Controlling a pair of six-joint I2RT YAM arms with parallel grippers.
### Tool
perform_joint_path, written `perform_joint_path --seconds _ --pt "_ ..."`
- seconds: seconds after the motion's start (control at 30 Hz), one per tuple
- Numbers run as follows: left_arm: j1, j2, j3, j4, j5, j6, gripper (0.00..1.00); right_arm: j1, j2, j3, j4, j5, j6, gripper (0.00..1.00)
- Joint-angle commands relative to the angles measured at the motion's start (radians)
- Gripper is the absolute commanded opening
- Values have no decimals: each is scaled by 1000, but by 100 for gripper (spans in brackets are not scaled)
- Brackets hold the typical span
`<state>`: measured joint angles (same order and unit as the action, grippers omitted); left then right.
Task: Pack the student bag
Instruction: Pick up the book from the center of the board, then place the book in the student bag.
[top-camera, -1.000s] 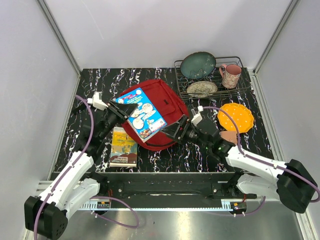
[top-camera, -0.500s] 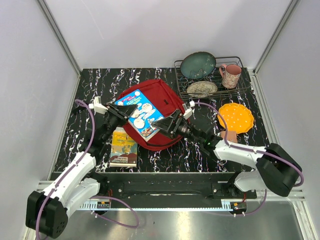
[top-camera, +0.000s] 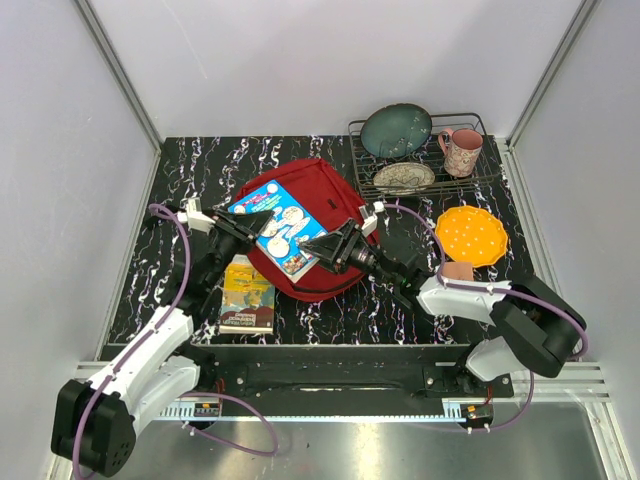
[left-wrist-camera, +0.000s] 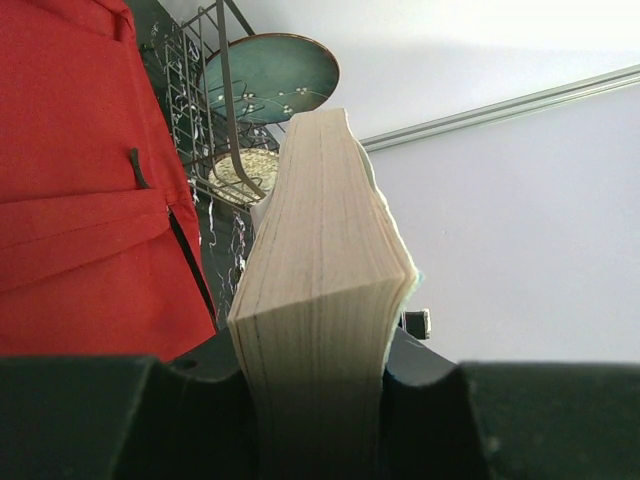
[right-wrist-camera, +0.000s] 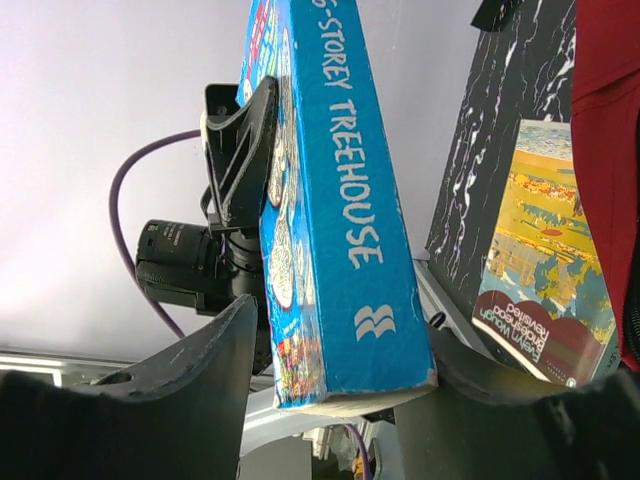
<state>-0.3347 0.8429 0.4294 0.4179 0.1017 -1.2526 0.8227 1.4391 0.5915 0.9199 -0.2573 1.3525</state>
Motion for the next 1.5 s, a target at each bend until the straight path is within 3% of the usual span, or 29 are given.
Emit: perform_joint_path --seconds 0.0,0.13,0.23,0.27,0.33,0.4,0.43,0.47,0.53,0.6,0.67,0.73,0.77,0.8,0.9,1.03,1.2,1.47 --pt "-4 -16 12 136 -34 9 0 7 6 33 100 -30 28 58" --pt "-4 1 19 147 -11 15 0 7 4 30 105 -22 30 55" --pt "-4 8 28 147 12 28 0 6 -2 36 91 -16 27 24" --pt "-7 16 32 144 19 41 0 6 -2 42 62 -19 23 6" --pt "-10 33 57 122 55 70 2 6 -15 63 21 -20 1 0" --pt "-10 47 75 117 96 111 25 6 -43 54 -54 18 -30 0" --pt "-10 50 106 58 128 174 58 6 -102 47 -97 50 -45 0" --pt "-10 51 126 17 142 214 70 6 -142 39 -222 137 -62 0" --pt "-10 50 188 -139 167 348 83 6 -292 31 -390 248 -131 0" --pt "-10 47 227 -238 182 459 93 6 -397 50 -696 459 -153 0" --pt "-10 51 279 -376 194 609 96 6 -538 56 -957 653 -151 0" --pt "-10 71 307 -454 225 717 98 4 -650 53 -1070 745 -148 0" --pt "-50 121 343 -526 219 801 97 4 -751 57 -1278 880 -95 0" --pt "-81 134 354 -540 192 829 97 3 -770 57 -1373 935 -84 0" --pt "-220 215 425 -600 109 935 98 3 -828 77 -1528 1004 -44 0" --pt "-367 366 540 -659 98 1019 99 1 -888 120 -1688 1107 13 0" --pt "-435 525 609 -679 127 1078 99 1 -990 166 -1819 1205 -3 0" --pt "-518 735 736 -703 187 1111 96 1 -1079 171 -1856 1165 -6 0"
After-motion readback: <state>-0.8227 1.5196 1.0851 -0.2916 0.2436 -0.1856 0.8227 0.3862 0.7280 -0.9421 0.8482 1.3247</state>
